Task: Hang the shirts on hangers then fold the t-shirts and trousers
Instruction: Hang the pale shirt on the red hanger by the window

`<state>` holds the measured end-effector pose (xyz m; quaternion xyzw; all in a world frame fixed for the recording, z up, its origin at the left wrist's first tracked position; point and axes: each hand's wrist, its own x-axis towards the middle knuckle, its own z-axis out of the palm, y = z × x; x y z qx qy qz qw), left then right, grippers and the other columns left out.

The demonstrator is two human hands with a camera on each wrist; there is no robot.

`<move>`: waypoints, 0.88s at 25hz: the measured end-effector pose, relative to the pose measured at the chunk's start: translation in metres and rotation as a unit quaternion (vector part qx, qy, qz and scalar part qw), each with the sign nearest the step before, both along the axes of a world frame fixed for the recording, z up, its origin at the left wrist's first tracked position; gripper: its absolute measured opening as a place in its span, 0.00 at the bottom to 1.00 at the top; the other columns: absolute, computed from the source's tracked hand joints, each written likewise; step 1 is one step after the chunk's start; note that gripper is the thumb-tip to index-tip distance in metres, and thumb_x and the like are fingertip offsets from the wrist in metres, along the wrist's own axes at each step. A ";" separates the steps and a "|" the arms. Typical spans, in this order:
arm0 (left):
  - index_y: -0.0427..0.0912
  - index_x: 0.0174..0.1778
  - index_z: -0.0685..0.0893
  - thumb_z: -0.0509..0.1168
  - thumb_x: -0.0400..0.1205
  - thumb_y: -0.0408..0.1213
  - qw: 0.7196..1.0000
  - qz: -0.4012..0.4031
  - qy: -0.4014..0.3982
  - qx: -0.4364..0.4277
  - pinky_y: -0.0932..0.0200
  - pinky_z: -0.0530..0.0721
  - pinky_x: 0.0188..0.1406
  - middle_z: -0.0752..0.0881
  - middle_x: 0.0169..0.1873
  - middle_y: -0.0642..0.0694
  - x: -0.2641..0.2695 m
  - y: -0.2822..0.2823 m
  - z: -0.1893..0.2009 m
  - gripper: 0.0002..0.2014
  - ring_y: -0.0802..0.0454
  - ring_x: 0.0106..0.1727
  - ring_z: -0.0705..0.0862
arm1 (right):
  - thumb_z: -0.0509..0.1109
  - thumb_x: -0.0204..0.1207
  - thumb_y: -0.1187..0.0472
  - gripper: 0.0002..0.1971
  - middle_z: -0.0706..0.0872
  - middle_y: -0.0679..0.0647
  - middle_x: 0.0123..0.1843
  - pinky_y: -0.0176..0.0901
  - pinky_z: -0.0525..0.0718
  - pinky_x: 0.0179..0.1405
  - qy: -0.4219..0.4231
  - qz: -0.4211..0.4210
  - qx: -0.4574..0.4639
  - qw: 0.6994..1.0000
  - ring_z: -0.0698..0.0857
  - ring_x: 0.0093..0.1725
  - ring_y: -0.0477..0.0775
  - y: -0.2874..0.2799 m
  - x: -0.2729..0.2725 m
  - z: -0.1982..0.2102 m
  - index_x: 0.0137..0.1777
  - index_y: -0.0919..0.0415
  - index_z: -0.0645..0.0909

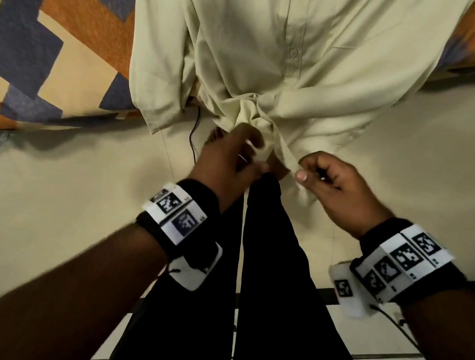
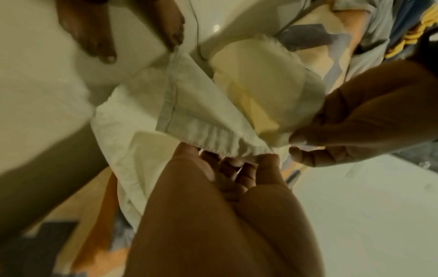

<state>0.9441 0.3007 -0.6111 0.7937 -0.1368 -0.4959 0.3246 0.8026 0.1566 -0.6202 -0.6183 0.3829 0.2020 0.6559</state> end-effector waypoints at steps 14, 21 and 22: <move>0.48 0.42 0.82 0.77 0.71 0.34 0.995 0.070 0.032 0.063 0.62 0.85 0.40 0.86 0.32 0.51 -0.024 0.011 -0.009 0.11 0.59 0.32 0.84 | 0.70 0.75 0.76 0.11 0.86 0.37 0.30 0.24 0.77 0.39 -0.008 -0.115 0.067 0.991 0.83 0.33 0.33 0.023 -0.002 0.002 0.42 0.59 0.81; 0.47 0.36 0.81 0.77 0.69 0.31 0.995 0.074 0.040 0.061 0.50 0.88 0.41 0.87 0.32 0.48 -0.030 0.010 -0.004 0.11 0.51 0.35 0.87 | 0.76 0.71 0.71 0.08 0.82 0.42 0.40 0.25 0.76 0.45 -0.028 -0.088 -0.079 0.993 0.81 0.40 0.34 0.049 -0.003 -0.001 0.43 0.57 0.86; 0.46 0.37 0.81 0.78 0.69 0.31 0.993 0.091 0.054 0.056 0.49 0.88 0.42 0.88 0.33 0.47 -0.030 0.012 -0.005 0.11 0.49 0.36 0.88 | 0.76 0.71 0.70 0.07 0.83 0.42 0.40 0.25 0.77 0.45 -0.036 -0.084 -0.103 0.990 0.82 0.41 0.36 0.051 -0.005 -0.004 0.44 0.58 0.87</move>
